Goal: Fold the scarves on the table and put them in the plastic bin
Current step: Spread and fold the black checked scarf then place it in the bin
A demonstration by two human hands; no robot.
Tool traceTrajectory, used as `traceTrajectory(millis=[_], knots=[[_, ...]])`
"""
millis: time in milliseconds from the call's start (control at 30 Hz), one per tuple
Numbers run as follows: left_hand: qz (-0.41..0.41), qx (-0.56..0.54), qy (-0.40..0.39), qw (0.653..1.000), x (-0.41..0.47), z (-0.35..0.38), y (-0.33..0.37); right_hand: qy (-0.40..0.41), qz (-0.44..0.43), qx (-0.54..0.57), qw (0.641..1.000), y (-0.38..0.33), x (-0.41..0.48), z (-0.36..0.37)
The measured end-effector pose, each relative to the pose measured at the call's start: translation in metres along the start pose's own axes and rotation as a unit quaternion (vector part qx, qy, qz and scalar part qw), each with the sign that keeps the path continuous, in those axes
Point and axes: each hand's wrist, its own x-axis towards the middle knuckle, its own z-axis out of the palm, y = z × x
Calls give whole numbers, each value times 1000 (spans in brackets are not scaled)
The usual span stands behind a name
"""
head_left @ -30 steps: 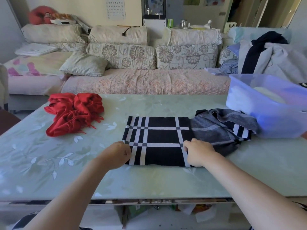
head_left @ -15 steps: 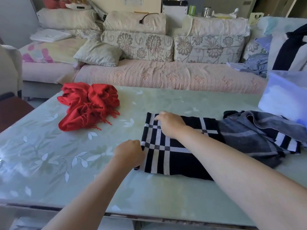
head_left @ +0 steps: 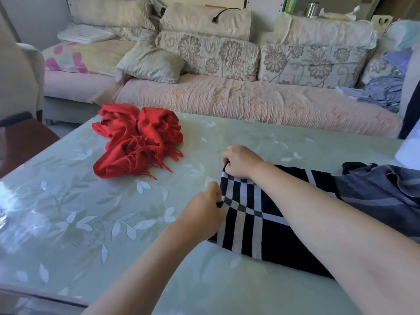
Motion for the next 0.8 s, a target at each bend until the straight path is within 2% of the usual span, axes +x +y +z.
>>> traceTrajectory(millis=[133,233,367,500,600,667,733,800], knots=[[-18,-3,0,1000,10,-14,-19,94,39,60,993,-13,16,-7],[-18,76,9,997,16,-39,-42,142,32,97,985,-33,37,-8],[-40,142,-1,989,20,-72,-85,120,-10,121,985,-72,66,-1],[-86,182,61,978,15,-96,-123,125,-35,143,981,-118,99,7],[-165,209,62,962,8,-105,-139,50,-32,129,990,-152,119,17],[-192,276,70,939,5,-102,-139,-8,-17,95,995,-167,123,26],[-169,319,122,925,7,-97,-135,-18,-6,84,996,-170,119,32],[-98,296,179,933,15,-90,-129,-6,-7,86,996,-164,106,34]])
